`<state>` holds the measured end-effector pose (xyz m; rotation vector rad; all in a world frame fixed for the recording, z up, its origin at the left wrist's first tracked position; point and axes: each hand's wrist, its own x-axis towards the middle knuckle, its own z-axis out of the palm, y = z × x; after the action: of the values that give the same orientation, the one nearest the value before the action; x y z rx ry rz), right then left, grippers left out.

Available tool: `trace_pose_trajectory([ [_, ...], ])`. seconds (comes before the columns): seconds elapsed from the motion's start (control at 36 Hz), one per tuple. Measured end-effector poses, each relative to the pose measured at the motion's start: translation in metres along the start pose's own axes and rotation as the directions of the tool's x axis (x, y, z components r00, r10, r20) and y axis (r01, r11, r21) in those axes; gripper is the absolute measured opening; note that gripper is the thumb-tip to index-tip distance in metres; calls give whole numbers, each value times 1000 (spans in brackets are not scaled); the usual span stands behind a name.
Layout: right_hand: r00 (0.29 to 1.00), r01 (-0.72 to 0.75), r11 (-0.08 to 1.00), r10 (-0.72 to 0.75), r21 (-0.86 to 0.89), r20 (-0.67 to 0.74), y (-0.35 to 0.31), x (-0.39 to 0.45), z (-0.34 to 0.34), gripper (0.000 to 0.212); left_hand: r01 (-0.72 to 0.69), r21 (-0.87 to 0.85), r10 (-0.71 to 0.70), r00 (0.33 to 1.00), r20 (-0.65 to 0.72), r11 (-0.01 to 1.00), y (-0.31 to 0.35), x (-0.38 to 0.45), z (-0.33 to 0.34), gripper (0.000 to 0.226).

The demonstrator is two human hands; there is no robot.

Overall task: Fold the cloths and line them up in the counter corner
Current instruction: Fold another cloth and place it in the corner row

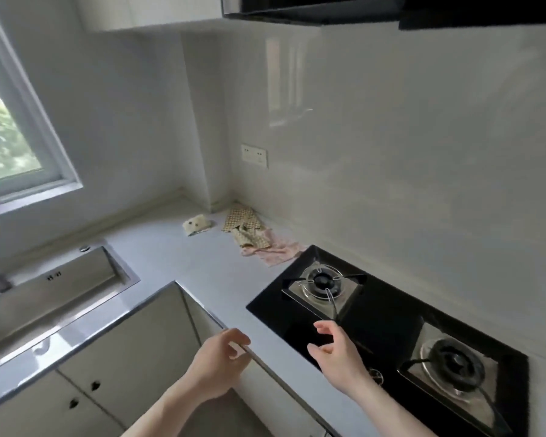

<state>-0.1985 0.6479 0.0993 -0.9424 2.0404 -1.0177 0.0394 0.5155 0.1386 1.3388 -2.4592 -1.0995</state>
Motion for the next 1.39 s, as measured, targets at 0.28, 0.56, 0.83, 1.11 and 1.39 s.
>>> trace_pose_trajectory([
  [0.28,986,82,996,-84,17,147,-60,92,86,36,129,50,-123,986,-112,990,-70,56,-83,18],
  [0.56,974,129,992,-124,-14,188,-113,183,119,34,155,57,-147,981,-131,986,-115,131,-133,18],
  [0.83,984,122,991,-113,-55,137,-142,250,145,32,127,83,-122,990,-71,988,-171,245,-183,21],
  [1.11,991,-53,996,43,-73,-124,-162,327,199,31,-34,209,22,998,62,977,-257,390,-243,33],
  [1.39,984,-58,985,28,-165,-177,-176,408,276,34,-69,331,28,992,126,941,-319,519,-248,58],
])
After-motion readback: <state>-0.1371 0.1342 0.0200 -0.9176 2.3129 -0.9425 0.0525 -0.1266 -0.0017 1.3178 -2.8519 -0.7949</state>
